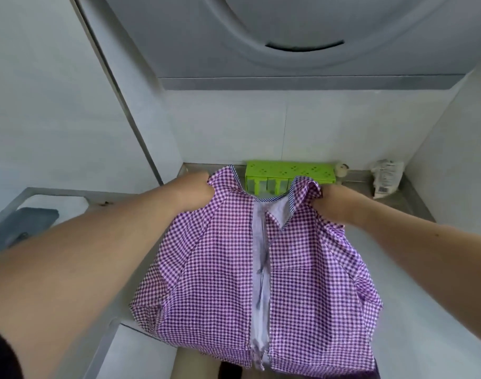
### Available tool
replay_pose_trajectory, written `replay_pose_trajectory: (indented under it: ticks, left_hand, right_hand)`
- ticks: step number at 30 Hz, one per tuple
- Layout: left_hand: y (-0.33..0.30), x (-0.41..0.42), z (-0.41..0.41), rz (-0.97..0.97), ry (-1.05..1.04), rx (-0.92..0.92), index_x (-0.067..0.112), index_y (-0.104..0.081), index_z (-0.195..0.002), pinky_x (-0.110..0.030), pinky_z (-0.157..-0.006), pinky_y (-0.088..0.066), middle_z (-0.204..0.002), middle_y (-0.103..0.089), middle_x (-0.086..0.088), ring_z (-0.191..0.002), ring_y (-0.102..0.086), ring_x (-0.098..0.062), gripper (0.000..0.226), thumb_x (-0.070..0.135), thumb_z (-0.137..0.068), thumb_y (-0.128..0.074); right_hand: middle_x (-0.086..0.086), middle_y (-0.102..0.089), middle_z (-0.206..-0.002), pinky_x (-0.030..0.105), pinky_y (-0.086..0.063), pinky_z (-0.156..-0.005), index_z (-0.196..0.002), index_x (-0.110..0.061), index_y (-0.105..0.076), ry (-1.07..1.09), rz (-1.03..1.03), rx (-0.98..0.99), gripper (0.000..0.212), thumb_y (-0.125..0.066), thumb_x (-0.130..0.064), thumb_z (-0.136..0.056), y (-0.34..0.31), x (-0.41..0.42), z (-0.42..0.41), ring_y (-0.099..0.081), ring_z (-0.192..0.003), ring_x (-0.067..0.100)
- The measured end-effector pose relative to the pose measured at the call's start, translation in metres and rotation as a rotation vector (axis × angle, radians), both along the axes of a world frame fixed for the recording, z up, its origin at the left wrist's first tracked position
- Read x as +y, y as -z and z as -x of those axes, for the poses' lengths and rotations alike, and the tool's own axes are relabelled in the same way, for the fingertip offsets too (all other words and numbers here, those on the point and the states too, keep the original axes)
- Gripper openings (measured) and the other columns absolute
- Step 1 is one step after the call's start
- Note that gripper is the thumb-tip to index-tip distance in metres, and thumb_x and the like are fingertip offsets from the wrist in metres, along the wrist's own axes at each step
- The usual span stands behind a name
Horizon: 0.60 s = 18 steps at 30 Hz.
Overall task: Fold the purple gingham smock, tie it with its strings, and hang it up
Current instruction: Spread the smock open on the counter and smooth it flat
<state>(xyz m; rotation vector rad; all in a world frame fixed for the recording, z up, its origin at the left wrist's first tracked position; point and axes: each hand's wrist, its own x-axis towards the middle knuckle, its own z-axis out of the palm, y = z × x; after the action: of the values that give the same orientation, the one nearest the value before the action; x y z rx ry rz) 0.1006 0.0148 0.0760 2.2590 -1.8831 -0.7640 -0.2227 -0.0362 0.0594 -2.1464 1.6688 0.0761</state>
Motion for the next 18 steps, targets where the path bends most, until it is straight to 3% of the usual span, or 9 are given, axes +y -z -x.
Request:
replay_pose_trajectory:
  ticks: [2,6,9,12,16,18]
  left_hand:
    - [0.012,-0.014,-0.01,-0.007,0.016,-0.013,0.016,-0.052,-0.072,-0.036,-0.072,-0.052,-0.08,-0.063,-0.011,-0.07,-0.061,-0.023,0.036,0.031,-0.104,-0.045]
    - [0.036,-0.042,-0.02,-0.02,0.064,-0.015,0.018,-0.046,-0.071,-0.033,-0.069,-0.045,-0.074,-0.058,-0.007,-0.069,-0.056,-0.02,0.038,0.029,-0.106,-0.042]
    - [0.055,-0.062,-0.026,-0.007,0.077,-0.021,0.019,-0.046,-0.069,-0.032,-0.065,-0.043,-0.072,-0.06,-0.006,-0.066,-0.057,-0.02,0.034,0.026,-0.102,-0.042]
    - [0.074,-0.08,-0.028,-0.035,0.051,-0.015,0.019,-0.045,-0.067,-0.032,-0.064,-0.043,-0.07,-0.058,-0.006,-0.064,-0.057,-0.021,0.031,0.021,-0.098,-0.043]
    - [0.094,-0.102,-0.026,-0.059,0.021,-0.055,0.014,-0.05,-0.071,-0.029,-0.057,-0.037,-0.074,-0.06,-0.008,-0.065,-0.056,-0.022,0.029,0.015,-0.099,-0.044]
    - [0.105,-0.115,-0.026,-0.063,-0.004,-0.035,0.011,-0.055,-0.076,-0.03,-0.058,-0.04,-0.08,-0.067,-0.013,-0.067,-0.06,-0.024,0.025,0.013,-0.098,-0.044]
  right_hand:
    - [0.015,-0.069,-0.096,0.032,-0.051,-0.07,-0.105,-0.008,-0.062,0.065,-0.008,-0.04,0.023,-0.044,-0.021,-0.1,0.008,-0.009,-0.006,-0.066,-0.084,0.027]
    - [0.013,-0.069,-0.093,0.034,-0.052,-0.071,-0.102,-0.007,-0.062,0.15,-0.024,-0.073,0.027,-0.04,-0.022,-0.105,0.031,-0.023,-0.02,-0.066,-0.081,0.027]
    - [0.011,-0.067,-0.08,0.029,-0.043,-0.052,-0.091,-0.007,-0.063,0.271,-0.043,-0.153,0.034,-0.042,-0.028,-0.107,0.052,-0.035,-0.024,-0.062,-0.066,0.02]
    - [0.007,-0.065,-0.072,0.026,-0.038,-0.046,-0.083,-0.011,-0.062,0.376,-0.034,-0.224,0.035,-0.049,-0.032,-0.107,0.068,-0.045,-0.028,-0.06,-0.06,0.018]
    - [0.009,-0.069,-0.078,0.028,-0.044,-0.051,-0.086,-0.013,-0.063,0.479,-0.022,-0.23,0.036,-0.054,-0.043,-0.103,0.089,-0.062,-0.037,-0.061,-0.062,0.022]
    - [0.01,-0.071,-0.104,0.036,-0.053,-0.073,-0.1,-0.018,-0.064,0.514,0.077,-0.087,0.032,-0.057,-0.049,-0.099,0.098,-0.068,-0.042,-0.066,-0.089,0.028]
